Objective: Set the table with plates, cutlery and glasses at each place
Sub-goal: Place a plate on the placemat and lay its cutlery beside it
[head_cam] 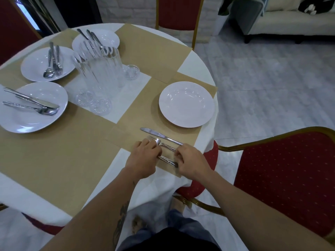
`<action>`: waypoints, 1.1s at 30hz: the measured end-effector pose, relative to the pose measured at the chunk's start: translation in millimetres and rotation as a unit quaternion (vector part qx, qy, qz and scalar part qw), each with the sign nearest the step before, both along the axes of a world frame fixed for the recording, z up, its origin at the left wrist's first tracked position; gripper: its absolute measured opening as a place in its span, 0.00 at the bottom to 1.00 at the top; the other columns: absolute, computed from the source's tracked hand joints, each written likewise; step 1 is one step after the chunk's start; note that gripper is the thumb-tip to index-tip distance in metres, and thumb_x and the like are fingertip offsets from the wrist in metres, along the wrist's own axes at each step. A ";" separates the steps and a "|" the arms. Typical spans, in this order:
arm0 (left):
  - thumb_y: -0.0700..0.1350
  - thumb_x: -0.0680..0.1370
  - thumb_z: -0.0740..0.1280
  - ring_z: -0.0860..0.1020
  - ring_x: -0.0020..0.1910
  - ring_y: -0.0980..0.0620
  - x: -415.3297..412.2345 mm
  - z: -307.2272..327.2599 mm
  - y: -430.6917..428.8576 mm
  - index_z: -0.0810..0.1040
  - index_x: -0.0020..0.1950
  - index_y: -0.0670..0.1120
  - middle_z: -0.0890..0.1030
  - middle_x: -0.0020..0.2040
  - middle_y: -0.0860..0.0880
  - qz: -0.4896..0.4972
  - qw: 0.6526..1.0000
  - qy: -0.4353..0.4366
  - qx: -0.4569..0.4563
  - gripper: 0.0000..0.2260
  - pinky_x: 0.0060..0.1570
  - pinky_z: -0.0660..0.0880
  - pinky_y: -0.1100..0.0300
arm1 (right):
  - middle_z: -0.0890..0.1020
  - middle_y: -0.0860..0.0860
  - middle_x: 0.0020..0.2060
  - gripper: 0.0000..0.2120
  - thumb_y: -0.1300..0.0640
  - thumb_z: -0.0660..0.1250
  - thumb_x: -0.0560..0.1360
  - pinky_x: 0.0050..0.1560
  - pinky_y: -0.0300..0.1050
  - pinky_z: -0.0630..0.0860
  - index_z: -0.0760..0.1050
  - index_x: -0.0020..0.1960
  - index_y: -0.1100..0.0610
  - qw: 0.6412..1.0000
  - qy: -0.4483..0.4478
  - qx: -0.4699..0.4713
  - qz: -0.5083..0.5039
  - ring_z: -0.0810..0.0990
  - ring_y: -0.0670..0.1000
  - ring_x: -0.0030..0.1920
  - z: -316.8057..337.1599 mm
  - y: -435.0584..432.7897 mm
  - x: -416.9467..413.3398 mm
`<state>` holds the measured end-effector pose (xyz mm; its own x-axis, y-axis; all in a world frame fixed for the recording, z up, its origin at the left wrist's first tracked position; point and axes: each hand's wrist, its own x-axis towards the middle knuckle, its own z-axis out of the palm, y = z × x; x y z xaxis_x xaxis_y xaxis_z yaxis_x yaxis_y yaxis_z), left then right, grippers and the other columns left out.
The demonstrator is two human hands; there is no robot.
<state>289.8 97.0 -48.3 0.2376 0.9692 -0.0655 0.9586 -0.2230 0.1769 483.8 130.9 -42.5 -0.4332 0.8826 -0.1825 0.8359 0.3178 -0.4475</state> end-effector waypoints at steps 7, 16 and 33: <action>0.40 0.75 0.65 0.72 0.60 0.46 14.7 -3.1 -3.9 0.78 0.53 0.52 0.77 0.63 0.48 0.006 1.000 -0.027 -0.015 0.10 0.59 0.66 0.52 | 0.77 0.50 0.45 0.02 0.56 0.65 0.75 0.44 0.49 0.78 0.74 0.46 0.53 0.998 -0.057 -0.012 -0.015 0.77 0.52 0.44 -3.5 -22.3 -7.3; 0.41 0.75 0.67 0.75 0.58 0.49 11.9 -4.6 -4.8 0.78 0.54 0.52 0.77 0.56 0.52 0.024 0.996 -0.085 0.001 0.10 0.58 0.66 0.55 | 0.79 0.50 0.44 0.01 0.57 0.65 0.76 0.44 0.48 0.80 0.75 0.45 0.53 0.996 -0.058 -0.027 -0.055 0.77 0.50 0.42 2.3 -25.5 -2.4; 0.36 0.76 0.64 0.76 0.49 0.51 -31.0 -4.7 4.6 0.78 0.55 0.49 0.73 0.54 0.50 0.386 0.861 -0.330 0.001 0.12 0.51 0.71 0.59 | 0.78 0.61 0.40 0.04 0.67 0.59 0.78 0.42 0.51 0.83 0.72 0.48 0.64 0.700 0.402 -0.297 -0.510 0.79 0.57 0.38 29.5 97.5 23.7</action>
